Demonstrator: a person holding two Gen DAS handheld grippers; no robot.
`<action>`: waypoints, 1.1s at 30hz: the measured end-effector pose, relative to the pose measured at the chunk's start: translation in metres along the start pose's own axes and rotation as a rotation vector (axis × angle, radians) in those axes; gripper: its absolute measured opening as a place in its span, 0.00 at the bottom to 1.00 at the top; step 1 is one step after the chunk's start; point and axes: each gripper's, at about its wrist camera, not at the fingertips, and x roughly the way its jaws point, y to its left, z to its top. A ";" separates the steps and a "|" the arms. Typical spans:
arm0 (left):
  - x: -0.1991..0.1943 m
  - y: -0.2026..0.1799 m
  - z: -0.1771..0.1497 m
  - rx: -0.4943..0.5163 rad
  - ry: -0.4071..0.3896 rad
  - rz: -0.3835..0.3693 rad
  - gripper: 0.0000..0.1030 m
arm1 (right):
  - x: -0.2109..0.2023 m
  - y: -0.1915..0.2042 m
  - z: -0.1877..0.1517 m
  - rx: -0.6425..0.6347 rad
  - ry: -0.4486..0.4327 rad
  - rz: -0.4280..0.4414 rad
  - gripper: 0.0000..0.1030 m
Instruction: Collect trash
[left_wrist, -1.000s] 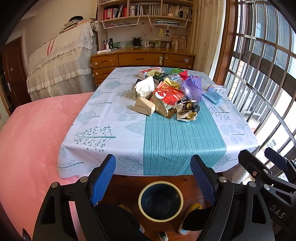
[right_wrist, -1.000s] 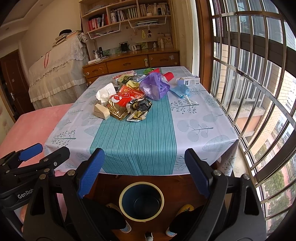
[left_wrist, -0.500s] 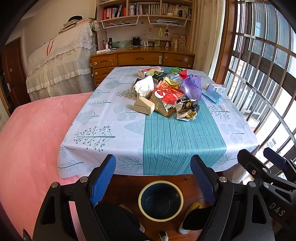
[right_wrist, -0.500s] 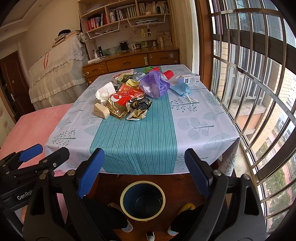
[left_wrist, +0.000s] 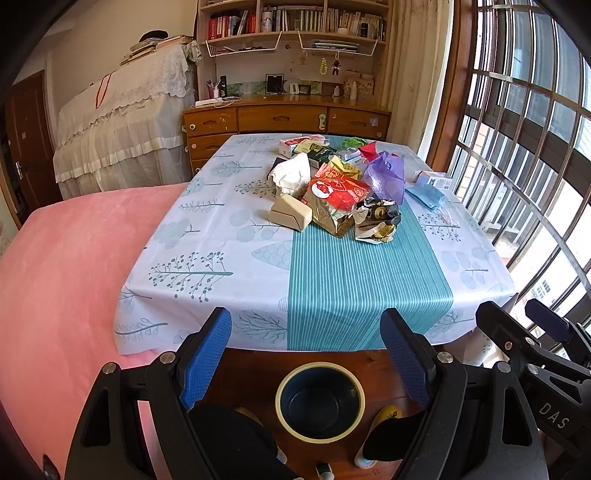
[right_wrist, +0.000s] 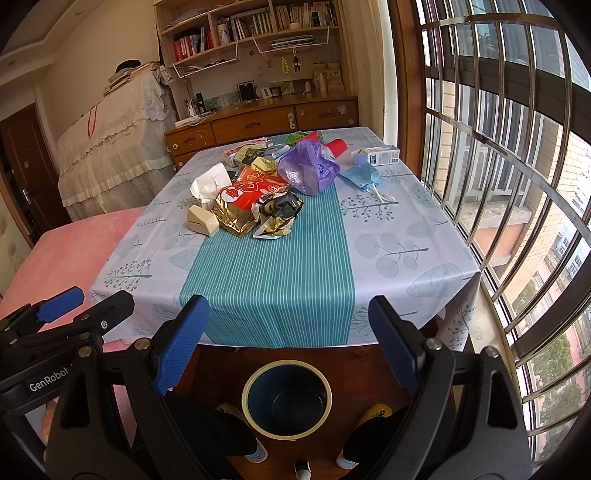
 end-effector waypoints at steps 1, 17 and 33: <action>-0.001 0.000 -0.001 0.001 -0.003 -0.002 0.82 | -0.001 0.001 -0.001 0.000 0.000 0.001 0.84; -0.008 -0.001 0.005 0.005 -0.026 -0.006 0.81 | 0.002 0.000 0.001 0.002 -0.003 0.005 0.84; 0.018 0.020 0.030 -0.047 0.040 -0.004 0.81 | 0.015 0.006 0.007 0.017 0.012 0.019 0.84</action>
